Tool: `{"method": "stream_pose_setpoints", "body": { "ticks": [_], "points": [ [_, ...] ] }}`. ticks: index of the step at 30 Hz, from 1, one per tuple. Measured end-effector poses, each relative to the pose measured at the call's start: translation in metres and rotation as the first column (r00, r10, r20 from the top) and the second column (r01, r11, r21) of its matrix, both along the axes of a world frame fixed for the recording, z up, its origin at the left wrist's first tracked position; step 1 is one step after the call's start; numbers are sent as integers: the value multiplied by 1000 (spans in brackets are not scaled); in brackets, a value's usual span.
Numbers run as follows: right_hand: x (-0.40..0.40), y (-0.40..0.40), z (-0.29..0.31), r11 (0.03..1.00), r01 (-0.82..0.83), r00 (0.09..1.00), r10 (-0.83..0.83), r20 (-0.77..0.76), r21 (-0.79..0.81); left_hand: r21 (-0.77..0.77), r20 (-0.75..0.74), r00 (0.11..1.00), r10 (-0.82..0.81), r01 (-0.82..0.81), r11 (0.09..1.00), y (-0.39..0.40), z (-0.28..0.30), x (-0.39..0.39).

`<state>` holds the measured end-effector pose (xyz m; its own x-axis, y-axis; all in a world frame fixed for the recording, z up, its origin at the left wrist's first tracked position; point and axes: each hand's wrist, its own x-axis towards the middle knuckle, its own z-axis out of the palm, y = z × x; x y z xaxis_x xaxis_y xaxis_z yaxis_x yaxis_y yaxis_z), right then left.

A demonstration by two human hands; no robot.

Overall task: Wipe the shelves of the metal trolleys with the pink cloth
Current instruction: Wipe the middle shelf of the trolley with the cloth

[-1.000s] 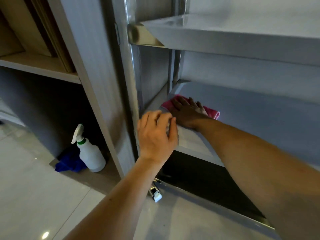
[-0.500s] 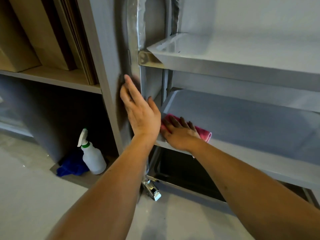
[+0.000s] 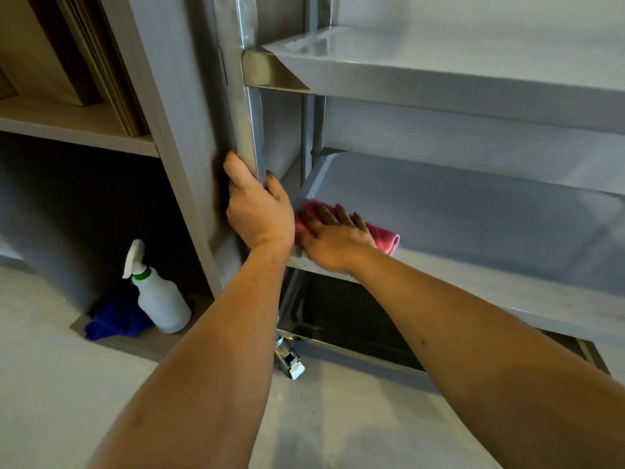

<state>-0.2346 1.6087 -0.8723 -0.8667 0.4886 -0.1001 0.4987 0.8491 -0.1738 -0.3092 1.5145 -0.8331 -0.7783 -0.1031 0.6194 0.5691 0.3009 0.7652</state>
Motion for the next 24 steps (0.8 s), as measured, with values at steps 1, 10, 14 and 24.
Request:
{"method": "stream_pose_setpoints", "body": {
  "ticks": [1, 10, 14, 24],
  "points": [
    [-4, 4, 0, 1000, -7, 1000, 7, -5, 5, -1, -3, 1000, 1, -1, 1000, 1, -1, -1],
    [-44, 67, -4, 998, -17, 998, 21, -52, 68, 56, -127, 990, 54, -48, 997, 8, -11, -9],
    [-69, 110, -7, 996, -13, 996, 20, -85, 86, 65, -148, 983, 112, -103, 993, 15, -12, -12],
    [-112, 202, 4, 999, 34, 995, -31, -96, 24, 80, -160, 976, 147, -135, 988, 27, -15, -17]
  ]
}}
